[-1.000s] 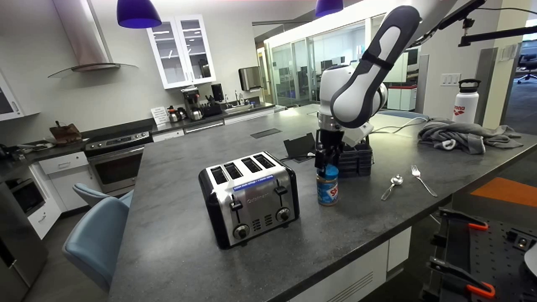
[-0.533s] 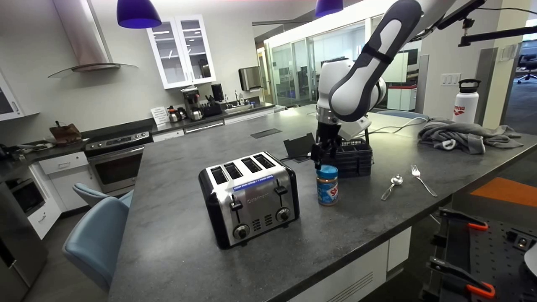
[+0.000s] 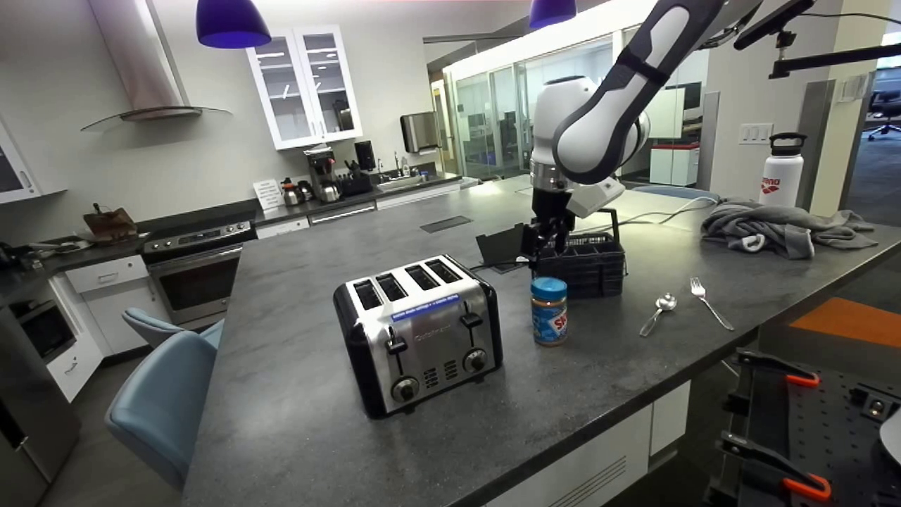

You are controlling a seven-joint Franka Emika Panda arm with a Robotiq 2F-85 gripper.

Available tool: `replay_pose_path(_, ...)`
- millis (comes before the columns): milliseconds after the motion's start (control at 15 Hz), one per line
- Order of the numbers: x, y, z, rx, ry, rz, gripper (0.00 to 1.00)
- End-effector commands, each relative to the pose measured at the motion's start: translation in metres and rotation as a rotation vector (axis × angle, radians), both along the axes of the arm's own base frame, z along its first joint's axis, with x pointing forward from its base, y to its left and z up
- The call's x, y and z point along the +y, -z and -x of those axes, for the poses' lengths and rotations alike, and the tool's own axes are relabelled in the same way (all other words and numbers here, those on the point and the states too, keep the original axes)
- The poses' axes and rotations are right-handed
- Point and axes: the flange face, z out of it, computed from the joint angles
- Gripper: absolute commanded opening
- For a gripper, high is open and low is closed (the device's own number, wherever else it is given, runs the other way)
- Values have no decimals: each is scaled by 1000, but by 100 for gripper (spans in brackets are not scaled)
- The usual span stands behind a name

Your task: Put the blue lid on the bottle

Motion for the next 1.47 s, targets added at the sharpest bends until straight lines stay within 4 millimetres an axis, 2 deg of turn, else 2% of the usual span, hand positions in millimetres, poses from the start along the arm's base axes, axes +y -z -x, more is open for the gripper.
replay_pose_path(0, 0, -14, 5, 69, 29, 38, 100)
replay_pose_path(333, 0, 0, 6, 124, 29, 53, 100)
replay_pose_path(800, -2, 20, 3, 116, 24, 37, 100)
replay_pose_path(1400, -5, 35, -4, 66, 26, 26, 100)
